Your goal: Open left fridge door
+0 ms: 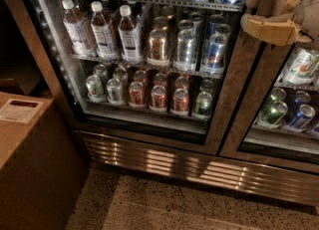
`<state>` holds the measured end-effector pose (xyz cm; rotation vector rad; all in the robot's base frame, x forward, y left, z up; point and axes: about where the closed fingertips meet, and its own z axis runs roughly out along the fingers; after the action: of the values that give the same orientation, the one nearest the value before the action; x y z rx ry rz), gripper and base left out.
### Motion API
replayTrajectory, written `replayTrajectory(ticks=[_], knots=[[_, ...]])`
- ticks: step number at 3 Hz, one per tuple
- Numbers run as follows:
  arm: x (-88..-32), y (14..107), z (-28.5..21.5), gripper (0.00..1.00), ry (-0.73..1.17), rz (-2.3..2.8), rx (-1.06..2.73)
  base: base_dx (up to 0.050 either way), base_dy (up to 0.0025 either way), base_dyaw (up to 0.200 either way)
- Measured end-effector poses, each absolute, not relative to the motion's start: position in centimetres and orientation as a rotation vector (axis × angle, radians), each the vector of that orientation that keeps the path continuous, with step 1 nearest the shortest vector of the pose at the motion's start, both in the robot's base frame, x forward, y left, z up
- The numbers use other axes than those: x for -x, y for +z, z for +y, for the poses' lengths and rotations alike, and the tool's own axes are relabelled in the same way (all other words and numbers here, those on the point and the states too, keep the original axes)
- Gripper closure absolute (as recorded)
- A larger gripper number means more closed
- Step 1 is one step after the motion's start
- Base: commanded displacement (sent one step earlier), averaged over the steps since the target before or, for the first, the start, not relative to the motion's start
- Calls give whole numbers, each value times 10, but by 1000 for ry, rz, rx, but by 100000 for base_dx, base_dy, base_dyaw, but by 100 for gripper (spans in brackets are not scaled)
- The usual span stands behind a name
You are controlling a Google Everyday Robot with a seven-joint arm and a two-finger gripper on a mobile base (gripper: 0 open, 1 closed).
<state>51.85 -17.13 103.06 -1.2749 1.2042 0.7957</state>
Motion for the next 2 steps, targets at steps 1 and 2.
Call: replayTrajectory(ticks=[1, 2], knots=[[-518, 1033, -174, 100, 796, 1205, 1276, 0, 0, 0], [-515, 1035, -175, 100, 796, 1205, 1276, 0, 0, 0]])
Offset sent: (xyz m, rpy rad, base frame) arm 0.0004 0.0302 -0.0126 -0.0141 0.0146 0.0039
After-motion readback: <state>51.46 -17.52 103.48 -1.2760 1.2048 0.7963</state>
